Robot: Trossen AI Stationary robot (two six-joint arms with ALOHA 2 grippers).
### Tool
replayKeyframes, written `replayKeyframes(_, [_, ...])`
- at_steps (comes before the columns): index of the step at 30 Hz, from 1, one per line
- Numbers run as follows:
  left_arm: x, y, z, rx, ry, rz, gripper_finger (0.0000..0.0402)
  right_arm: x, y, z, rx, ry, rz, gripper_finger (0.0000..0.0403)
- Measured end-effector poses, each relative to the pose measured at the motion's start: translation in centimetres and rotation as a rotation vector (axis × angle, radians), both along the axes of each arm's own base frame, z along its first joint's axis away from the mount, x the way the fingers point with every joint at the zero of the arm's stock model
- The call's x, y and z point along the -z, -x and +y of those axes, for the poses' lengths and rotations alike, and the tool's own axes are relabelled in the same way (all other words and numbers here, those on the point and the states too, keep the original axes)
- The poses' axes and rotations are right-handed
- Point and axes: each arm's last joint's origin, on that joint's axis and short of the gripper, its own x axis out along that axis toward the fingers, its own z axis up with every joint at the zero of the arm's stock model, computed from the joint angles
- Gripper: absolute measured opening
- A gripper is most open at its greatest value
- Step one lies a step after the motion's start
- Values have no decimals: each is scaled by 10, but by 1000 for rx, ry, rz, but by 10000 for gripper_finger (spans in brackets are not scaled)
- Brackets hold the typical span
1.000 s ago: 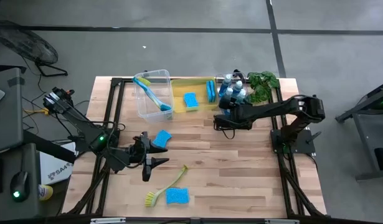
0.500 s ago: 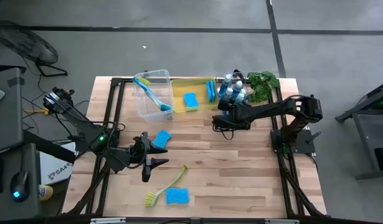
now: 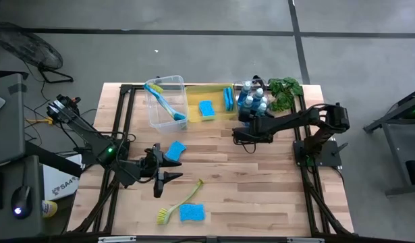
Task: Pick & Place Kitchen Sink Supplies
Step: Put the blue dishwasher liquid into the transparent bin, then put the yellow dish brush into the white bin
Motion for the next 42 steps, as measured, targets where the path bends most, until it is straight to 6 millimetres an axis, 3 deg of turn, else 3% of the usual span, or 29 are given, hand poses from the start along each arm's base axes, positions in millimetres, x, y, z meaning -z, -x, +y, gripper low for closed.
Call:
replayKeyframes(6, [0, 0, 0, 0, 0, 0, 182, -1, -2, 0, 21, 48, -69, 240])
replayKeyframes(23, [0, 0, -1, 31, 22, 8, 182, -6, 2, 3, 25, 104, -97, 247])
replayKeyframes(42, [0, 0, -1, 28, 23, 6, 182, -51, 32, 10, 29, 160, -210, 248])
